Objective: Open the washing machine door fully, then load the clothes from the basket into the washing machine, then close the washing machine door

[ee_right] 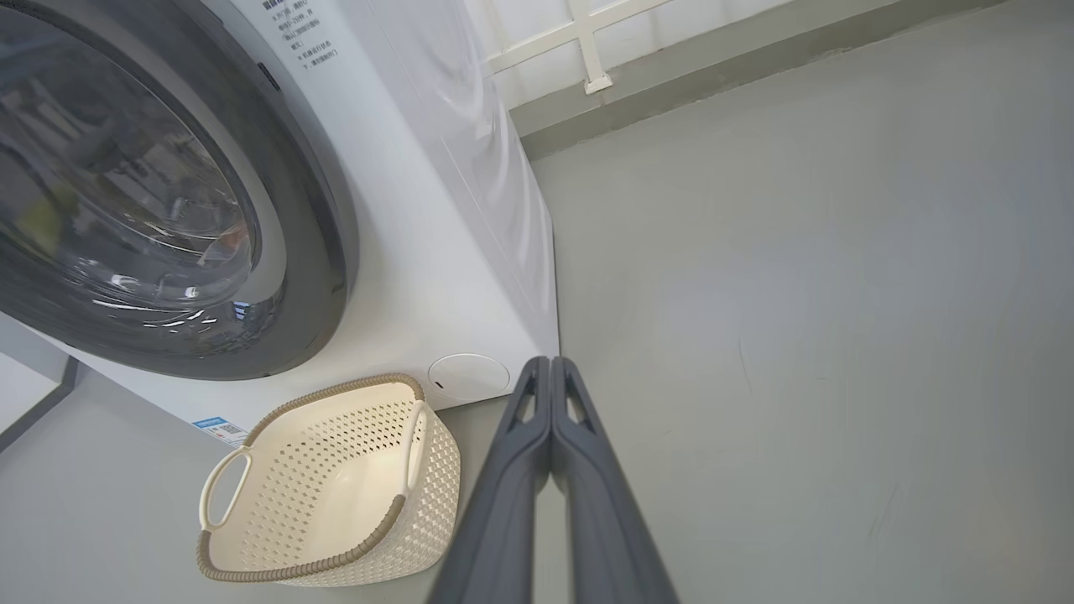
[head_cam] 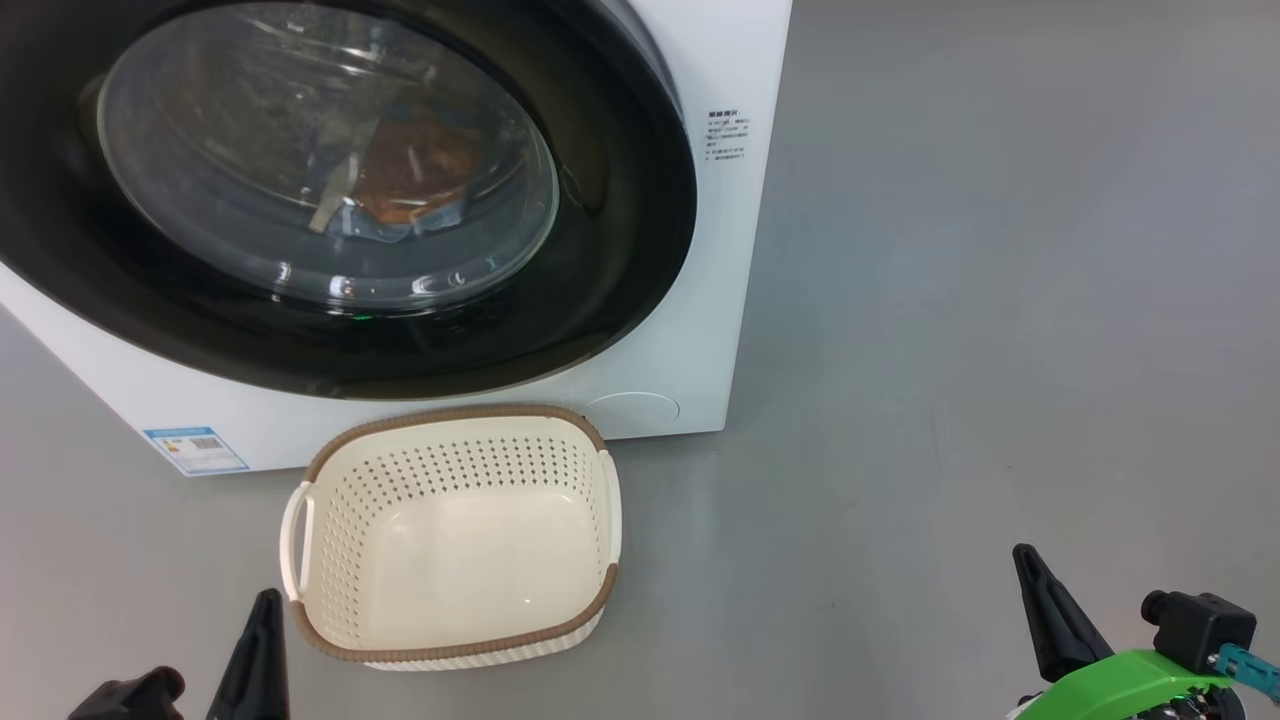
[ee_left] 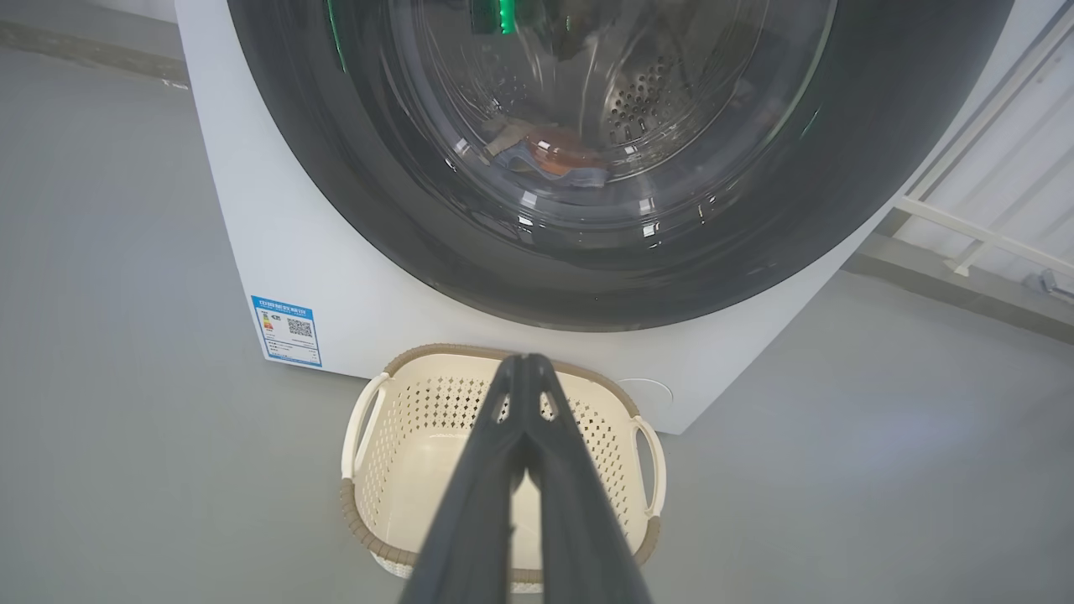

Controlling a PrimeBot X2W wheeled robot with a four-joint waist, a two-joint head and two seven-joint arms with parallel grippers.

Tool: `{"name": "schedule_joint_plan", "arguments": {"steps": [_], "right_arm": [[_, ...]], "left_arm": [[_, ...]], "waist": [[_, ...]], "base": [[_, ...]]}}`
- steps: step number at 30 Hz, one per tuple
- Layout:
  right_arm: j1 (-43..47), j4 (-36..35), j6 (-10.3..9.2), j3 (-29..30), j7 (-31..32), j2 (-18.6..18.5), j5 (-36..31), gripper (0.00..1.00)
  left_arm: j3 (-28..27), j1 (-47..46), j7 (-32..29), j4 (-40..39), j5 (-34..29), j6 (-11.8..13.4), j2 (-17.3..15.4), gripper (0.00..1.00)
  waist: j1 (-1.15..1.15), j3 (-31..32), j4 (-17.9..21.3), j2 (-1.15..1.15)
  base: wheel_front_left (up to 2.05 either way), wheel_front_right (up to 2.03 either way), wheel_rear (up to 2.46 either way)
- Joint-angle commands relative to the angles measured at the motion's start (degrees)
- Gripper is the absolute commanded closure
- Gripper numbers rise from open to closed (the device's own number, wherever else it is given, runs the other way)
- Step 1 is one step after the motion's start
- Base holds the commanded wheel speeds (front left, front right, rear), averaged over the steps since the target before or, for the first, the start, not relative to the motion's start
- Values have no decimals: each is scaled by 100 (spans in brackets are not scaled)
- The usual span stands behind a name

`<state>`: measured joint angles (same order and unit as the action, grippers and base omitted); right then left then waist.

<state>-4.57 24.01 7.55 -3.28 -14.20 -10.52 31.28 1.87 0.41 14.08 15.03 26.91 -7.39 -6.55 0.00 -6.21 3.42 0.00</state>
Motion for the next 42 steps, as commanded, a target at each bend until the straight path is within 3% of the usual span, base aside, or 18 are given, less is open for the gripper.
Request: {"name": "schedule_joint_plan", "arguments": {"steps": [1,42], "right_arm": [[-83,-146,0,30,25,-67,142,100],[-112,-426,-2,327,697,193,2184,100]], "left_arm": [[-46,-24,-22,-118,156,0,-103,100],[-277,-250,-684,-88,2350,-3,27,100]], "waist": [[6,17,-7,0],[0,216,-122,0]], "base": [[0,0,0],[0,0,0]]}}
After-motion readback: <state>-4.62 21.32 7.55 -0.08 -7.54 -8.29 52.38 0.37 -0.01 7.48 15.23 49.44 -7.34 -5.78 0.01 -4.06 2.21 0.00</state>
